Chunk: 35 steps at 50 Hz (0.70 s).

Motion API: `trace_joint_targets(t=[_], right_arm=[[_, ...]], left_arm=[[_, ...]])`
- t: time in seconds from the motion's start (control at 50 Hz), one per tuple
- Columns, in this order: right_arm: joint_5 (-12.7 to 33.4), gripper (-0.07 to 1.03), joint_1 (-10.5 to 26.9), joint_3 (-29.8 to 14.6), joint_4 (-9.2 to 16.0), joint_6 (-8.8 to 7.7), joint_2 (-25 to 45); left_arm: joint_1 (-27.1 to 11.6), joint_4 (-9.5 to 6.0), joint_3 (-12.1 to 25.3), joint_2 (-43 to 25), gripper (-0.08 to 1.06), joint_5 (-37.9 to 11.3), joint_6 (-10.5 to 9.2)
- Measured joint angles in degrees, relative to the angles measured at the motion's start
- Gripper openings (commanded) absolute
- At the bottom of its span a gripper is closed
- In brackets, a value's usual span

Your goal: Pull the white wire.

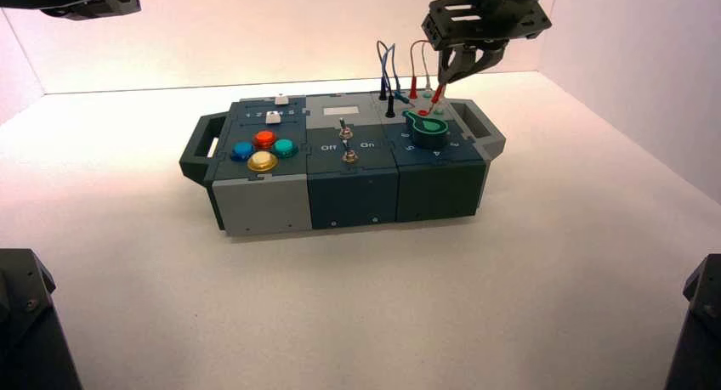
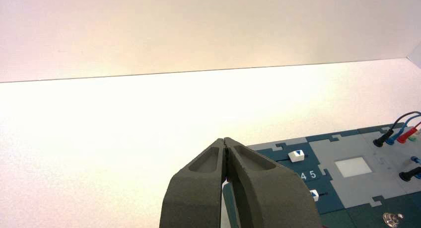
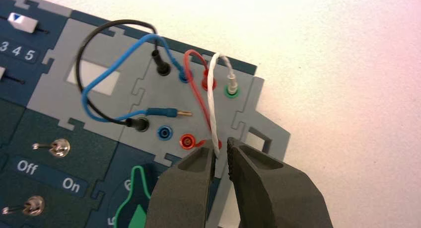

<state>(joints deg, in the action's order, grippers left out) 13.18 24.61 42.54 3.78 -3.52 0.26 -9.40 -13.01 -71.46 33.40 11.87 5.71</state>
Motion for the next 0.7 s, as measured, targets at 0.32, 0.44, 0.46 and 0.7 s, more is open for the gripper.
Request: trace_joint_targets(t=[0.32,0.44,0.46,0.7], right_arm=[[-0.79,-0.02,-0.09,0.0,0.09,0.18,0.79],[-0.88,-0.02,-0.18,-0.09,0.09,0.18,0.88],[-0.88,-0.02,-0.09,0.0,0.09,0.18,0.88],[-0.35,-0.02,-0.18,0.0,0.09,0.18,0.7]], left_arm=[[0.0,0.0,0.0,0.0,-0.03,0.0,0.0],[0.0,0.0,0.0,0.0,-0.03,0.0,0.0],[0.0,0.0,0.0,0.0,-0.03,0.0,-0.09],[0.0,0.0,0.0,0.0,-0.03,0.0,0.0]])
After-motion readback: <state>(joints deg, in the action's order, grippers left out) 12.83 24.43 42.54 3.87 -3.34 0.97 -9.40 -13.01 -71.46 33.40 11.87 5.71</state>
